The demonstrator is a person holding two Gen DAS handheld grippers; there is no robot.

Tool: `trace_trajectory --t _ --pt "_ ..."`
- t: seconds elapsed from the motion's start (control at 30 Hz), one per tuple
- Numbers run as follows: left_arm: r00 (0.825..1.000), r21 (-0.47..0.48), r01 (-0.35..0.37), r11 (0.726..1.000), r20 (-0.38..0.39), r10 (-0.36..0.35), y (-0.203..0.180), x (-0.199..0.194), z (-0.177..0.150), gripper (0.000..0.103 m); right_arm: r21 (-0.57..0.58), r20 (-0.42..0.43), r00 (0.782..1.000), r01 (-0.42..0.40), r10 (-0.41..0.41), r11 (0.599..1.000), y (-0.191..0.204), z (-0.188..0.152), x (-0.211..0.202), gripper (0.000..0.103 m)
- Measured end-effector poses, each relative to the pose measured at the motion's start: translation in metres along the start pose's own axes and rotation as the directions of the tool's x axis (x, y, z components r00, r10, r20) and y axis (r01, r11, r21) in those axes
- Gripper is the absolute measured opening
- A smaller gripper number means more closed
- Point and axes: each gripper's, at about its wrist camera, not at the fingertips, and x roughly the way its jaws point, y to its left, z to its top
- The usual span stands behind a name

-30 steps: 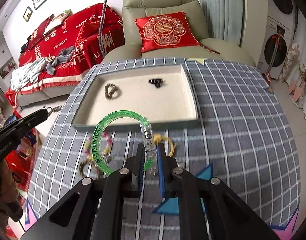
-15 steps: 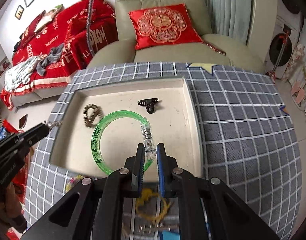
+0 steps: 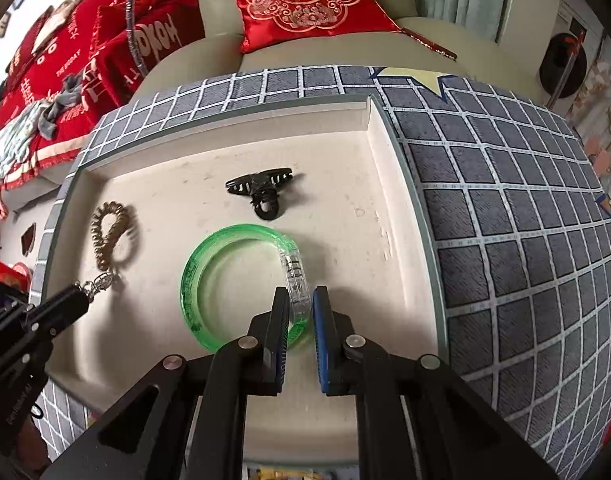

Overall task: Organize jewelry
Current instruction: 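Lower the pendant into the tray with the left gripper while the right gripper sets the bangle there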

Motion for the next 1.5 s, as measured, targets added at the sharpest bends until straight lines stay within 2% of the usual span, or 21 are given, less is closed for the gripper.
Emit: trace_trajectory --t 0.23,0.47,0.5,0.57,0.6,0.63,0.73,0.87,1.23,1.5 --pt "0.995 0.016 -0.095 0.995 0.027 0.094 -0.004 0.013 0.007 0.019 0.011 0.053 0.998 0.016 -0.017 1.0 0.003 0.012 0.006 0.013" --pt "0.988 0.059 -0.147 0.987 0.044 0.145 -0.012 0.018 0.001 0.019 -0.029 0.09 0.995 0.055 -0.052 0.998 0.012 0.011 0.008 0.015" --pt "0.987 0.065 -0.155 0.986 0.045 0.152 -0.013 0.018 0.001 0.019 -0.029 0.091 0.995 0.052 -0.049 0.998 0.012 0.01 0.008 0.019" --pt "0.988 0.063 -0.154 0.986 0.044 0.151 -0.014 0.017 0.002 0.019 -0.023 0.09 0.995 0.032 -0.03 0.999 0.013 0.01 0.007 0.041" --pt "0.988 0.06 -0.15 0.987 0.041 0.147 -0.014 0.018 0.003 0.019 -0.019 0.086 0.996 0.028 -0.026 0.999 0.012 0.009 0.007 0.058" --pt "0.989 0.055 -0.146 0.988 0.037 0.144 -0.014 0.018 0.002 0.019 -0.018 0.088 0.996 0.027 -0.026 0.999 0.012 0.009 0.007 0.063" --pt "0.985 0.053 -0.165 0.985 0.052 0.162 -0.014 0.016 0.0 0.019 -0.009 0.103 0.995 0.016 -0.015 1.0 0.011 0.008 0.001 0.062" --pt "0.975 0.084 -0.207 0.975 0.1 0.198 -0.02 0.008 -0.004 0.019 0.03 0.16 0.987 -0.039 0.034 0.999 0.005 0.003 -0.023 0.064" --pt "0.974 0.053 -0.196 0.979 0.125 0.188 -0.019 -0.003 0.0 0.019 0.071 0.233 0.969 -0.106 0.087 0.992 -0.004 -0.03 -0.081 0.067" --pt "0.971 0.015 -0.192 0.981 0.15 0.188 -0.014 -0.015 0.002 0.019 0.109 0.232 0.969 -0.113 0.085 0.988 -0.015 -0.046 -0.092 0.067"
